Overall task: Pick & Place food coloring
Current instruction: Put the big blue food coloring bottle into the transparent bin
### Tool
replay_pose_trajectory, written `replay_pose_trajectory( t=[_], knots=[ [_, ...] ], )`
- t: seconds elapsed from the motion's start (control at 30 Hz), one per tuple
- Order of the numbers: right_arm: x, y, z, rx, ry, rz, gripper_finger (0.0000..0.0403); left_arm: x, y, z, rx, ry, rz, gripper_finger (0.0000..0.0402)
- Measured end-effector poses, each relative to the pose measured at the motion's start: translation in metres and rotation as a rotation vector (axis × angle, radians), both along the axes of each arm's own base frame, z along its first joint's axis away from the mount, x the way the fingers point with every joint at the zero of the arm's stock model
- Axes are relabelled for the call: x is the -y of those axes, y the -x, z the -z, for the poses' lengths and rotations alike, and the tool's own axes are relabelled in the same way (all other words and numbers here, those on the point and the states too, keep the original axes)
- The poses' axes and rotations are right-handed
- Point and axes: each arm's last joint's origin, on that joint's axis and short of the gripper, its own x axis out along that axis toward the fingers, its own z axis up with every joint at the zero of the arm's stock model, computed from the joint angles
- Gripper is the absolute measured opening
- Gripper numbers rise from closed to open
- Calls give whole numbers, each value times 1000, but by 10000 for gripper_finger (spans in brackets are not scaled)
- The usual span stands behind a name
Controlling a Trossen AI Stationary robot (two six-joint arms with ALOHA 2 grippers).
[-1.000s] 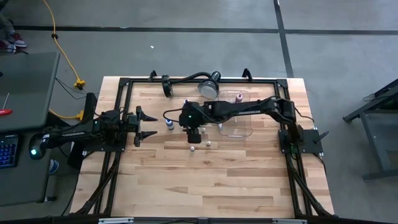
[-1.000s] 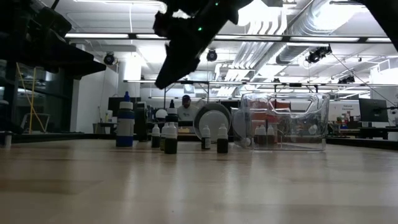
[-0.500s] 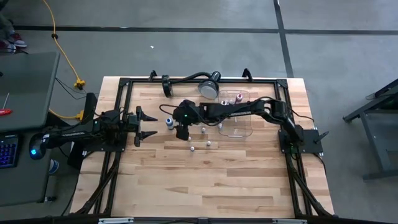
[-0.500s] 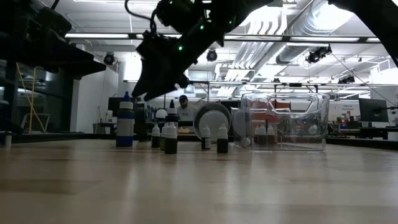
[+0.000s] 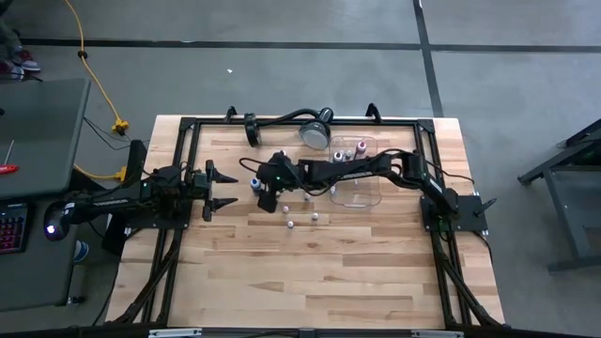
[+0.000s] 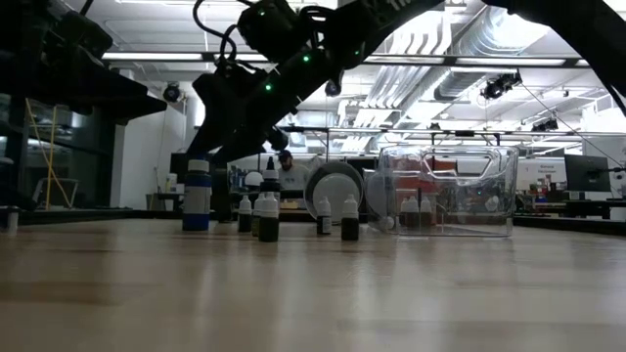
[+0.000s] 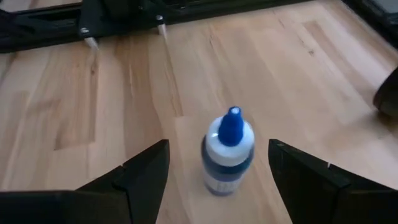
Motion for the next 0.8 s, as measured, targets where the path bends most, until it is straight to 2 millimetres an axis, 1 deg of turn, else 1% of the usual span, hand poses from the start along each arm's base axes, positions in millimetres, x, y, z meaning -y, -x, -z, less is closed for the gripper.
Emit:
replay_pose_trajectory(
  t=[0.23, 0.53, 0.8],
  knots=[
    [1, 0, 0, -2, 10, -6, 262, 0, 0, 0, 0, 0, 0, 278],
    [1, -3, 11, -11, 11, -25, 262, 0, 0, 0, 0, 0, 0, 278],
    [2, -6, 11, 23, 20, -11, 262, 0, 0, 0, 0, 0, 0, 278]
  ],
)
